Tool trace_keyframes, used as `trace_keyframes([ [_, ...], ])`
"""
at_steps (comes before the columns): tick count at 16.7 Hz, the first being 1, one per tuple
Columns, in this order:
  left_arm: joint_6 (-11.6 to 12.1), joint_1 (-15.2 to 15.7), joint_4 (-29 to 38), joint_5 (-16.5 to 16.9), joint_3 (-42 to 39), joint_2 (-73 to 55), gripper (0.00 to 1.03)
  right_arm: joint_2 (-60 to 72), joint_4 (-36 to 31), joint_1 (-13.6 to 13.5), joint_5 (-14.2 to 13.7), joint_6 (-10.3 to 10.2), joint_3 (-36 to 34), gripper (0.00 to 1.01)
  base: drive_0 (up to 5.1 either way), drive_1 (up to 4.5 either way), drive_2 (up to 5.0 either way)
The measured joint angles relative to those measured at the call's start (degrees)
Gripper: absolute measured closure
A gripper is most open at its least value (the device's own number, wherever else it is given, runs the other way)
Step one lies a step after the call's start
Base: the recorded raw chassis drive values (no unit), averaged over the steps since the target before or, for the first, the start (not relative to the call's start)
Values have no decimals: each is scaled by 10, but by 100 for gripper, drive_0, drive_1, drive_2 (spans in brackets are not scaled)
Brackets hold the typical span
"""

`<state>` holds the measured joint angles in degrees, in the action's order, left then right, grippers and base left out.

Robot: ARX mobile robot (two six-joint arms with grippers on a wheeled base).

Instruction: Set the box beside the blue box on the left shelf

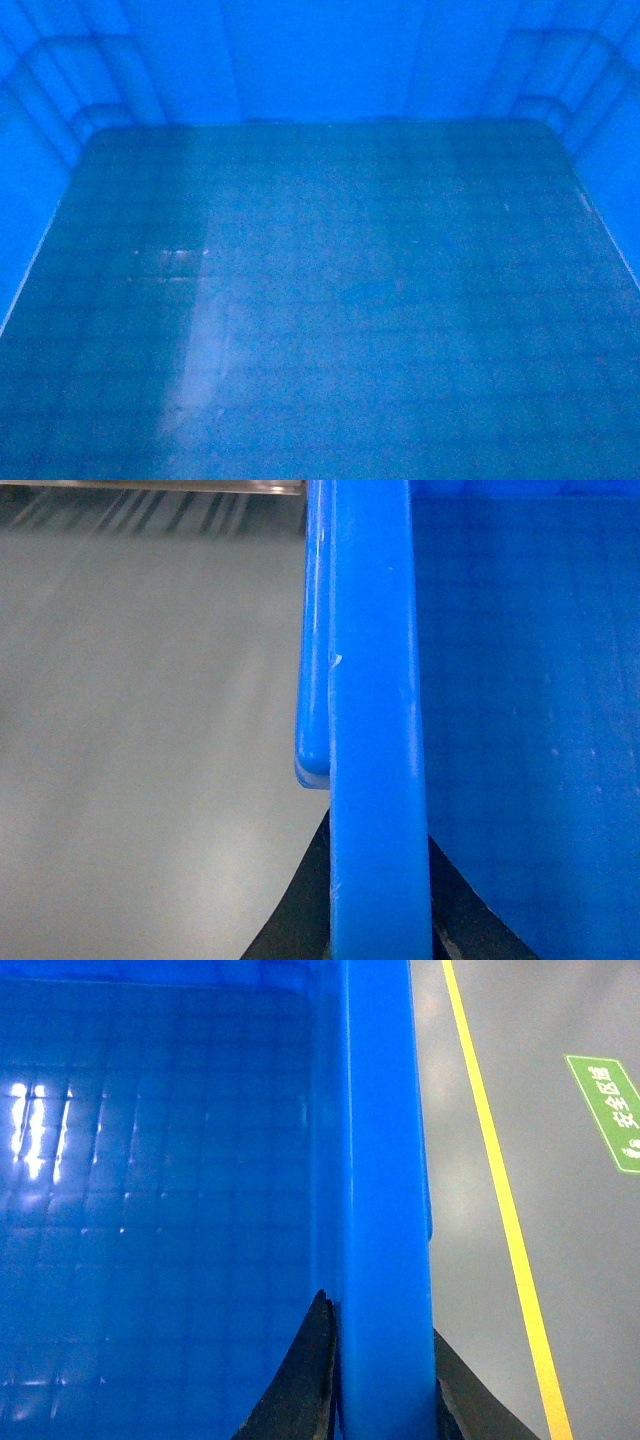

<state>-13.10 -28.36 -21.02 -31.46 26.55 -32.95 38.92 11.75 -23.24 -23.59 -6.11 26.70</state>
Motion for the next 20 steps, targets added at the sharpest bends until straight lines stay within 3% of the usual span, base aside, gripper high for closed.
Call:
trace_keyframes([
  [20, 0, 0, 0, 0, 0, 0, 96, 0, 0, 0, 0, 0, 0, 91, -6, 399, -410],
])
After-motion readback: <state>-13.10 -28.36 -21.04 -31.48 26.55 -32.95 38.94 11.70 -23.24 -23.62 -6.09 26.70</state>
